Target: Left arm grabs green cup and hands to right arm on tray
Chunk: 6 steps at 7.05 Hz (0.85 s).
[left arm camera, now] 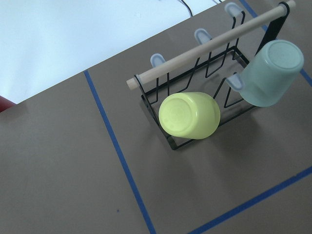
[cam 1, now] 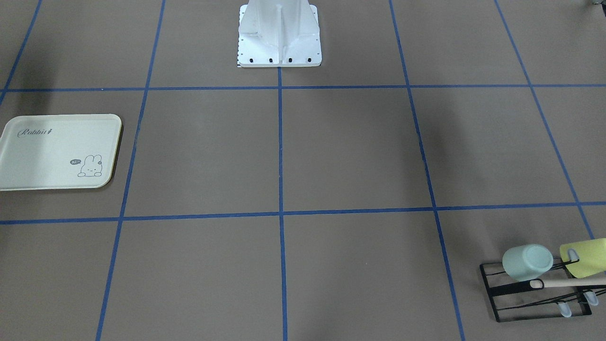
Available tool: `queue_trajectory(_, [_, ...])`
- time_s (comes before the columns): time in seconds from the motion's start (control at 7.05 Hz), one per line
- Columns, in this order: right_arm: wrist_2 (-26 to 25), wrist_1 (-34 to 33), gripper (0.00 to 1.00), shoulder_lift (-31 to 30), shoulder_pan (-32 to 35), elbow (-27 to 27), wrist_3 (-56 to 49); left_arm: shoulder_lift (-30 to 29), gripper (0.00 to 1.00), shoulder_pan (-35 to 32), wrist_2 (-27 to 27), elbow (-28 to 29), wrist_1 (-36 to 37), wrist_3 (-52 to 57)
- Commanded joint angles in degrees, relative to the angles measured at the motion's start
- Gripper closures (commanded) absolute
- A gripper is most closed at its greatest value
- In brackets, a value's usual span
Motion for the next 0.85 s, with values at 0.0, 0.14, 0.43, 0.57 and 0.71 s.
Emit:
queue_trajectory(0.0, [1.2, 1.7, 0.00, 2.3, -0.4, -0.5, 4.5, -6.5, 0.00, 5.0, 0.1, 3.2, -4.6, -11.8])
queue_trajectory(0.14, [1.8, 1.9, 0.00, 2.3, -0.4, -0.8, 5.1, -8.4, 0.00, 5.4, 0.2, 3.2, -3.9, -16.5])
queue_trajectory(0.43, [2.1, 2.0, 0.00, 2.3, -0.4, -0.8, 5.1, -13.7, 0.00, 8.5, 3.2, 6.5, -3.4, -22.5])
queue_trajectory(0.57, [2.3, 2.0, 0.00, 2.3, -0.4, -0.8, 5.1, -14.3, 0.00, 13.8, 10.1, 7.8, -3.3, -22.7])
queue_trajectory(0.71, [2.7, 2.0, 0.00, 2.2, -0.5, -0.8, 5.1, -14.6, 0.00, 17.2, 14.2, 9.6, -3.8, -22.8])
